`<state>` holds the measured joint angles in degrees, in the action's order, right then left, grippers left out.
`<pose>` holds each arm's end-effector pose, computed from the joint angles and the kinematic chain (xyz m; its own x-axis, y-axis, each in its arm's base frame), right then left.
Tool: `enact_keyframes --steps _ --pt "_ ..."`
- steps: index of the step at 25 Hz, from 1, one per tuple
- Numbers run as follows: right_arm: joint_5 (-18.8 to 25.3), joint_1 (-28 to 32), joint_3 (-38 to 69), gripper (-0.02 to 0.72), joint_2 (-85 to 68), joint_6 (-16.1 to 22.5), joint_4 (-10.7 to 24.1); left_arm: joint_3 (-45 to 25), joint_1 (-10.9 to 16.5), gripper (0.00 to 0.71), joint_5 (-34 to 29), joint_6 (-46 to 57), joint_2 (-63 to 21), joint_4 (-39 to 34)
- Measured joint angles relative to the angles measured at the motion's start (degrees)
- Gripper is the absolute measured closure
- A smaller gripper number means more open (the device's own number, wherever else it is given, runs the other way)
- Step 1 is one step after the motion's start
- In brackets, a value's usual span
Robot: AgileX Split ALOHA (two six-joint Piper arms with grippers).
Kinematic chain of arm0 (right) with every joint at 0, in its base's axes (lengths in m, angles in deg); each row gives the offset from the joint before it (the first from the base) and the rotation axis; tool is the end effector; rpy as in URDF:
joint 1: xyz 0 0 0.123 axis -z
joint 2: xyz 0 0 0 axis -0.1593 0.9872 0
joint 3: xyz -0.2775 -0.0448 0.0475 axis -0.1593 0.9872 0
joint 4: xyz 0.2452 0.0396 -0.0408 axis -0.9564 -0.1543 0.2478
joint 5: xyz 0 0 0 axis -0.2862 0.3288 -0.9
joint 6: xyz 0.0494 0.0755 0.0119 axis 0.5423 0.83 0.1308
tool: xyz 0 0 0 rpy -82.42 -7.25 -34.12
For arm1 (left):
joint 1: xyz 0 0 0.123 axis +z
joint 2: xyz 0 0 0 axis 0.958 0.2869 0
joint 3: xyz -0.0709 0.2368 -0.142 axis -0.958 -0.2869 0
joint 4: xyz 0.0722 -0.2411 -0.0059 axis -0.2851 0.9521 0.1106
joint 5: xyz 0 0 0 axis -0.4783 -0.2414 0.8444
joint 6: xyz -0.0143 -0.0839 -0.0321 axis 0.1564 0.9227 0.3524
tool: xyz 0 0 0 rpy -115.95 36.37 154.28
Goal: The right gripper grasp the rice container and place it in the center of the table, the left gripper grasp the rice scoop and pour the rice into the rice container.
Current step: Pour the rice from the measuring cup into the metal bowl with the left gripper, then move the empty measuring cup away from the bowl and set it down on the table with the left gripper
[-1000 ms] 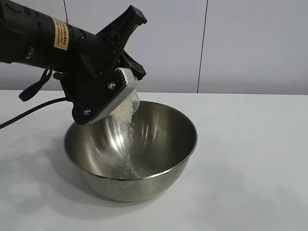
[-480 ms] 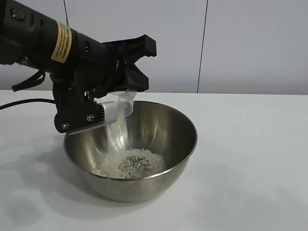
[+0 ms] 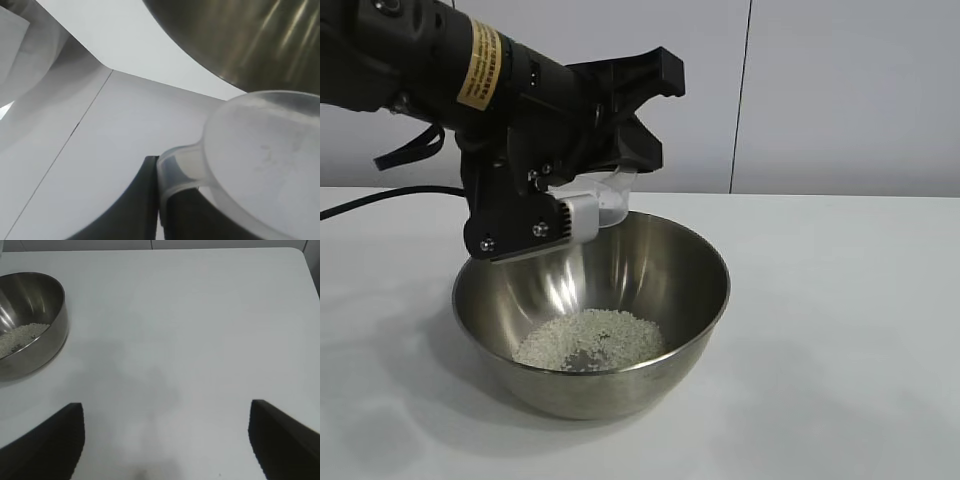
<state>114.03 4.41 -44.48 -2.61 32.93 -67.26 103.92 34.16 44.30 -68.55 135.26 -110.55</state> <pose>-0.0044 -0.0018 0.2674 -0.4864 -0.0344 -0.8731 -0.0663 0.9978 -0.0024 0.2718 -0.2455 0.2196 0.8027 0.2581 0.5377 -0.2586 -0.6618 0.7037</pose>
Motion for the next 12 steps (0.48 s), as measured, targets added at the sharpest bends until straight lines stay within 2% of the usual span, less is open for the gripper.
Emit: enact_keyframes --steps 4,7,12 --pt "0.0 0.0 0.0 0.093 0.0 0.0 0.0 -1.61 0.0 0.707 5.55 15.92 0.0 7.75" --pt "0.0 0.0 0.0 0.093 0.0 0.0 0.0 -4.54 0.0 0.707 13.51 27.0 0.0 13.18" --pt "0.06 0.0 0.0 0.093 0.0 0.0 0.0 -9.89 0.0 0.707 27.64 45.14 0.0 28.08"
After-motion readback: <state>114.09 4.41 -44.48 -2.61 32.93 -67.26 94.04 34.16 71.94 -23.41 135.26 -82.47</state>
